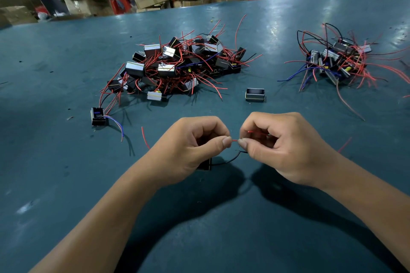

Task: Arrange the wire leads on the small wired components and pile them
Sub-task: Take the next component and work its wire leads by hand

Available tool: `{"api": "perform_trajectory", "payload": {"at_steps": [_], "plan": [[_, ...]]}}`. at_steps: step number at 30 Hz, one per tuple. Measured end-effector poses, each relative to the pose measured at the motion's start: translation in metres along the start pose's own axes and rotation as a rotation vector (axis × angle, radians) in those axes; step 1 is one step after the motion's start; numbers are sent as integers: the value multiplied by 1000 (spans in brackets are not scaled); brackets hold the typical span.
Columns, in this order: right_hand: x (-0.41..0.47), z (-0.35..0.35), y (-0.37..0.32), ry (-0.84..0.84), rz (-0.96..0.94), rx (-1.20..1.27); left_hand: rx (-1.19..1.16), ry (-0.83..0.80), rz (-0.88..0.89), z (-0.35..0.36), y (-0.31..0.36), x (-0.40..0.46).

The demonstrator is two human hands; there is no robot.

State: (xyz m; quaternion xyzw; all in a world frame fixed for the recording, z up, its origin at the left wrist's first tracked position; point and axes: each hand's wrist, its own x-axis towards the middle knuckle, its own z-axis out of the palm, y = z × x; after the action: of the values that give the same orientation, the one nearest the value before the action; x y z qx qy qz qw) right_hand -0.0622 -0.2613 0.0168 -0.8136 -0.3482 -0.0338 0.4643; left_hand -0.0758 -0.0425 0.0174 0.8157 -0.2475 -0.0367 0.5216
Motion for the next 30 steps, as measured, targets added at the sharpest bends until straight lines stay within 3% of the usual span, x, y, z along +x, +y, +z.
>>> {"api": "perform_trajectory", "payload": {"at_steps": [17, 23, 30], "plan": [[0, 3, -1, 22, 39, 27, -63, 60, 25, 12, -6, 2], [0, 3, -2, 45, 136, 63, 230, 134, 168, 15, -1, 0], [1, 0, 0, 85, 201, 47, 220, 179, 155, 14, -3, 0]]}}
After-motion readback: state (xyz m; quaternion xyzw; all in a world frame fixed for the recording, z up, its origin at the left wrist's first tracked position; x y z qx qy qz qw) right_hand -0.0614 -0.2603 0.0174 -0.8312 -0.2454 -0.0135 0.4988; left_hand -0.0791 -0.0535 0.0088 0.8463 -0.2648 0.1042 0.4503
